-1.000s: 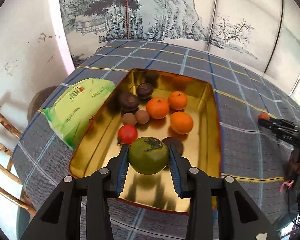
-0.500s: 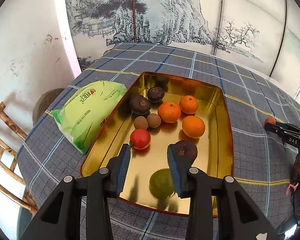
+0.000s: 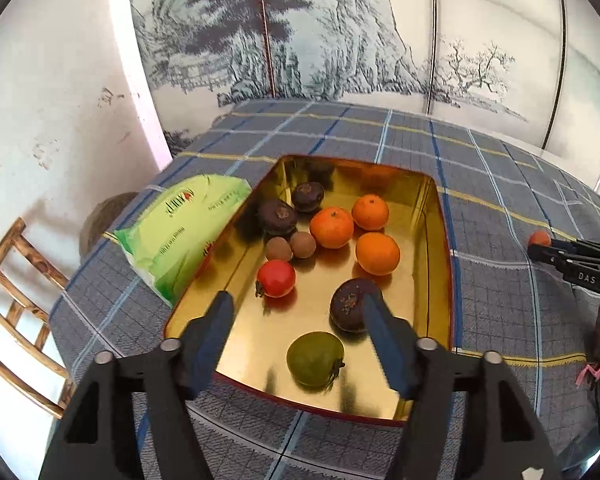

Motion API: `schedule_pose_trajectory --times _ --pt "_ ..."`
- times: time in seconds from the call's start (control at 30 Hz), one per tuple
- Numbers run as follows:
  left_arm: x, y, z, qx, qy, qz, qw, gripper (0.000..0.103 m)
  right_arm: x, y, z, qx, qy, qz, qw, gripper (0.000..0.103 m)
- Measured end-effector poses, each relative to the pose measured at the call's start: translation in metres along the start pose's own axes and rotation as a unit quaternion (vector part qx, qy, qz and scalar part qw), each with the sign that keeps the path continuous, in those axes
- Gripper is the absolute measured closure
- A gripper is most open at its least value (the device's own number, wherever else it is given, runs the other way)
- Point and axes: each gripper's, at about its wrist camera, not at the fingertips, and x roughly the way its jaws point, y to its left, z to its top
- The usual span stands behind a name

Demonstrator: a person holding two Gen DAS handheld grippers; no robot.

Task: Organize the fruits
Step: 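Lower the green fruit into the tin and open the left gripper, then carry the red-orange fruit into the tin and open the right gripper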

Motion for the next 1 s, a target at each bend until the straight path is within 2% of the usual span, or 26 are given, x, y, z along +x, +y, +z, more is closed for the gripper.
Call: schedule_pose_trajectory --times 0.1,0.33,0.4,0.8,1.0 --pt "-0.006 -0.003 0.001 0.007 -0.008 0.012 0.9999 0.029 -0.007 0.005 0.000 0.002 -0.004 0.007 1.000 0.066" --pt "-0.016 -0.003 -0.002 0.013 -0.022 0.033 0.9991 0.021 -0.029 0.029 0.015 -0.011 -0.025 0.035 0.999 0.066" --pt "-0.018 -0.002 -0.002 0.010 -0.026 0.037 0.9989 0.014 -0.035 0.040 0.020 -0.019 -0.031 0.044 0.998 0.066" --pt "-0.028 0.008 -0.012 0.013 -0.040 0.054 0.9977 0.013 -0.043 0.120 0.045 -0.076 -0.041 0.106 0.991 0.066" --pt "-0.034 0.012 -0.016 0.015 -0.054 0.063 0.9964 0.006 -0.033 0.154 0.050 -0.100 -0.030 0.130 0.986 0.066"
